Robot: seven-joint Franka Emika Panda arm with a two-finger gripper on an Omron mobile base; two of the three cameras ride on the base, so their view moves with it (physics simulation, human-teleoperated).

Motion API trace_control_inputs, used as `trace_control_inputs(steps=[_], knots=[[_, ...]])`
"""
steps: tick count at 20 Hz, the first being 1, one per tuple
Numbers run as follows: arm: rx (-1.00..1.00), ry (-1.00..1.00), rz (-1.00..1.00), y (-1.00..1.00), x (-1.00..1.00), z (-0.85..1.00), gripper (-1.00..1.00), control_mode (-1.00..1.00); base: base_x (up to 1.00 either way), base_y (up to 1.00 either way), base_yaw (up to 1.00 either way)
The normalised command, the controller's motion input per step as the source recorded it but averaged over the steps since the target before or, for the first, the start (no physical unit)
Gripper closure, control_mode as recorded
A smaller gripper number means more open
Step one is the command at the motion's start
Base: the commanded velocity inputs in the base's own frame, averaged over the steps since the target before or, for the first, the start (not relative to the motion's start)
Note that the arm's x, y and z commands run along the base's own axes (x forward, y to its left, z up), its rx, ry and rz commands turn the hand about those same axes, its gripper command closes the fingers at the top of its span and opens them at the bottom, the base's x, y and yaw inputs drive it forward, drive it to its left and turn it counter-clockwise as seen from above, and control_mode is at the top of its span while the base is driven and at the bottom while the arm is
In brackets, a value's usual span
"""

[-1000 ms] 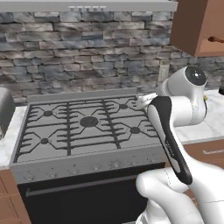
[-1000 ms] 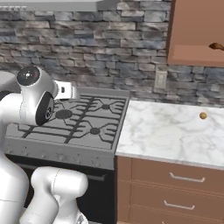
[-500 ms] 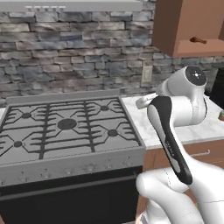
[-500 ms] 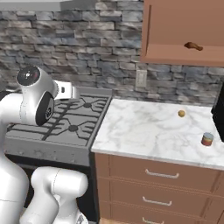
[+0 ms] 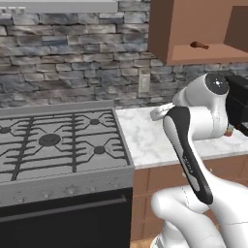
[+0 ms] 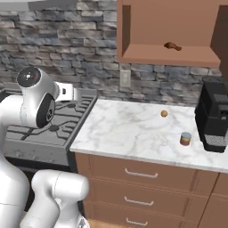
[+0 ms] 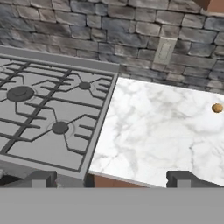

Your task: Pick the cereal and canned food from the counter and place them in the cabinets closest to them.

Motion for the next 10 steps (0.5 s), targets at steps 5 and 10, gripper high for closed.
trace_control_inputs(steps=[5,10], knots=[[0.0,0.0,0.0,0.0,0.0,0.0,-1.0,1.0,0.0,-0.55,0.0],[0.0,0.0,0.0,0.0,0.0,0.0,-1.0,1.0,0.0,-0.55,0.0]])
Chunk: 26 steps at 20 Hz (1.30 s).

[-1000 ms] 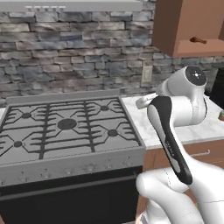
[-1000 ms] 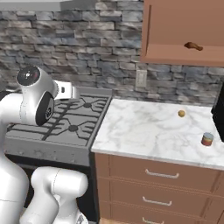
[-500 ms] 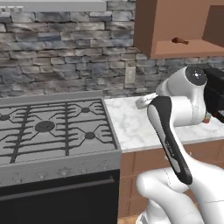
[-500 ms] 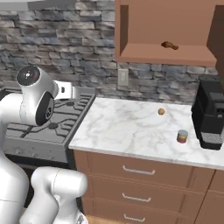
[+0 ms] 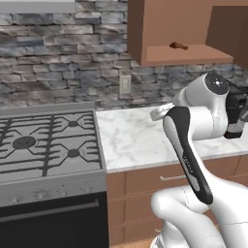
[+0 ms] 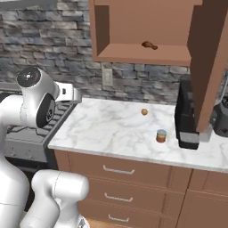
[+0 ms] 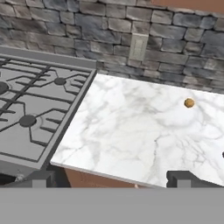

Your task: Pick the cereal and canned food from the counter and place them in the cabinets closest to them.

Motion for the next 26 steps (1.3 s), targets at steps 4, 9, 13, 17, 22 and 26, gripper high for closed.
trace_control_inputs(steps=[4,9,13,17,22,26], knots=[[0.0,0.0,0.0,0.0,0.0,0.0,-1.0,1.0,0.0,-0.56,0.0],[0.0,0.0,0.0,0.0,0.0,0.0,-1.0,1.0,0.0,-0.53,0.0],[0.0,0.0,0.0,0.0,0.0,0.0,-1.0,1.0,0.0,-0.47,-0.01],[0.0,0.0,0.0,0.0,0.0,0.0,-1.0,1.0,0.0,-0.22,-0.03],[0.0,0.0,0.0,0.0,0.0,0.0,-1.0,1.0,-0.01,-0.12,-0.02],[0.0,0.0,0.0,0.0,0.0,0.0,-1.0,1.0,0.0,0.0,0.0]])
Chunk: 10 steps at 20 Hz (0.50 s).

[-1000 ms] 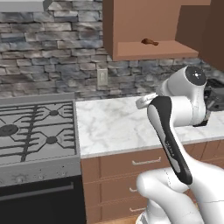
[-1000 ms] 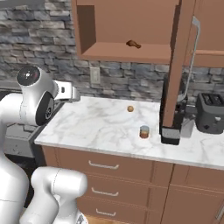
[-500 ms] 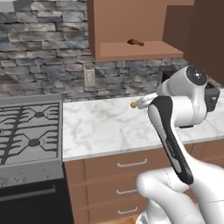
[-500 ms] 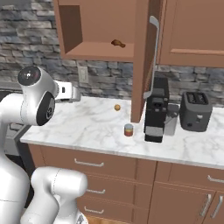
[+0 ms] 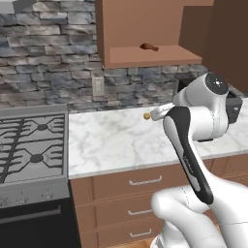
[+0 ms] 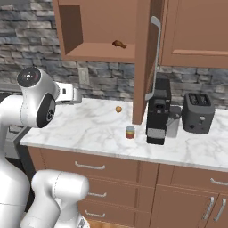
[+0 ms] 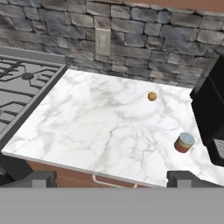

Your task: Pick the cereal and canned food from the counter and place them in the cabinets closest to them.

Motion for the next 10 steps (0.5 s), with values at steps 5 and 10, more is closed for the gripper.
trace_control_inputs(steps=[5,10], knots=[[0.0,0.0,0.0,0.0,0.0,0.0,-1.0,1.0,0.0,-0.12,0.0],[0.0,0.0,0.0,0.0,0.0,0.0,-1.0,1.0,0.0,-0.41,0.0]])
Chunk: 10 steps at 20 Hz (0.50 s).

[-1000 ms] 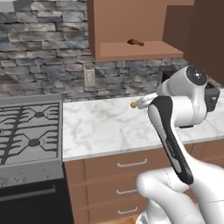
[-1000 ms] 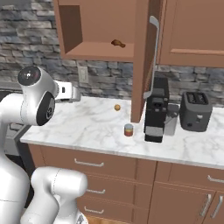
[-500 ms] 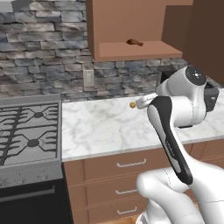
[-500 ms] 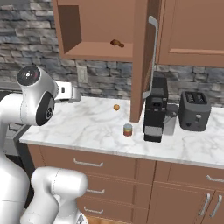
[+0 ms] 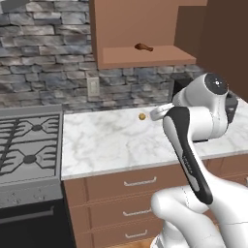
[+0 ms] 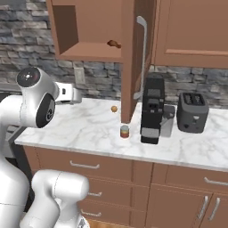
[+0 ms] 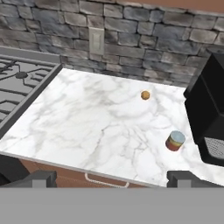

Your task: Pick the cereal and canned food from the counter and place them in the cabinets closest to them.

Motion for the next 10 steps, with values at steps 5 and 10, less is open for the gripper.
trace_control_inputs(steps=[5,10], knots=[[0.0,0.0,0.0,0.0,0.0,0.0,-1.0,1.0,0.0,-0.21,0.0],[0.0,0.0,0.0,0.0,0.0,0.0,-1.0,1.0,0.01,0.0,0.0]])
